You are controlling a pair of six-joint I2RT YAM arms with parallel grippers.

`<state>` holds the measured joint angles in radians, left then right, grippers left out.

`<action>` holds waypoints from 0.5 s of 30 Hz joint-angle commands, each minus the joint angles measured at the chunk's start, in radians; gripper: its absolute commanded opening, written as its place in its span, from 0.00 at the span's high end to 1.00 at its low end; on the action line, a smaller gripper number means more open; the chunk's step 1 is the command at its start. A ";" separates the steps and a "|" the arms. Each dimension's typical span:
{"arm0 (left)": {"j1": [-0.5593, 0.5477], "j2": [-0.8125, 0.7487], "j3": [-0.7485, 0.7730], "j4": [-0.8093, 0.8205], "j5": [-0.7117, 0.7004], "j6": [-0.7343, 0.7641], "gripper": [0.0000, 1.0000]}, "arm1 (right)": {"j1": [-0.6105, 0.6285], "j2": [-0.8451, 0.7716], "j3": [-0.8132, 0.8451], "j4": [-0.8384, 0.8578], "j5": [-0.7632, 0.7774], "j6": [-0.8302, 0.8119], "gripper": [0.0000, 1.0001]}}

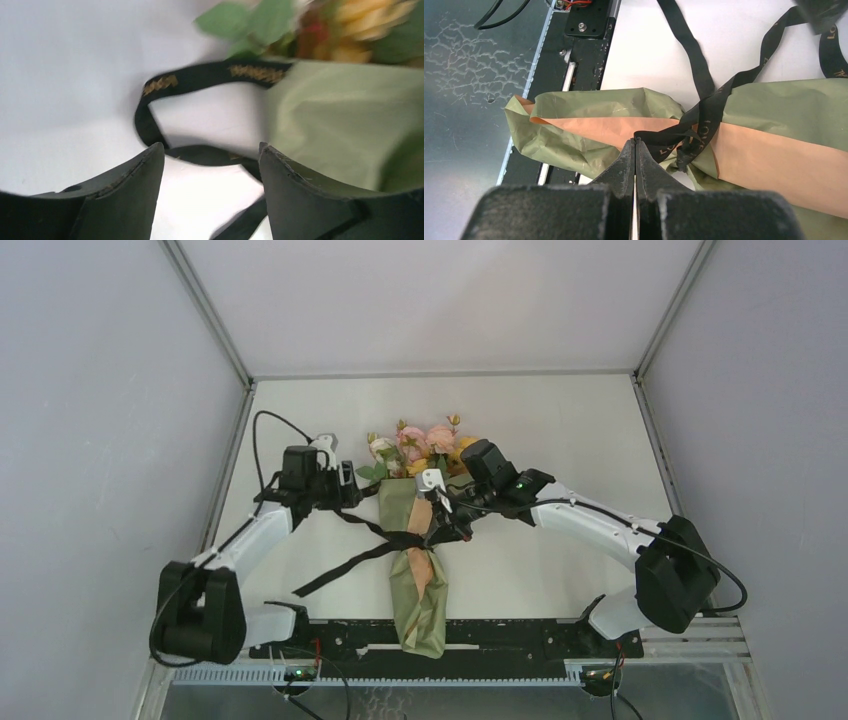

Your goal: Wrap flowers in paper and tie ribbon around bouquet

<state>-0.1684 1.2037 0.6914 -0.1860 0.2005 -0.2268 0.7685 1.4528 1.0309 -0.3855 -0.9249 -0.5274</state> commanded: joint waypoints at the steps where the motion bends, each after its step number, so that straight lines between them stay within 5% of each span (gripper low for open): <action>1: 0.029 0.120 0.115 -0.227 -0.192 0.111 0.26 | 0.003 -0.012 0.013 0.022 -0.014 0.003 1.00; 10: 0.059 0.410 0.380 -0.446 -0.246 0.199 0.35 | -0.005 -0.009 0.013 0.020 -0.025 -0.019 1.00; 15: 0.058 0.452 0.381 -0.420 -0.212 0.207 0.36 | -0.007 -0.011 0.013 0.006 -0.034 -0.023 1.00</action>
<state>-0.1146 1.6451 1.0397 -0.5610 -0.0204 -0.0593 0.7662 1.4528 1.0309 -0.3862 -0.9272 -0.5331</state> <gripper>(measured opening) 0.643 0.007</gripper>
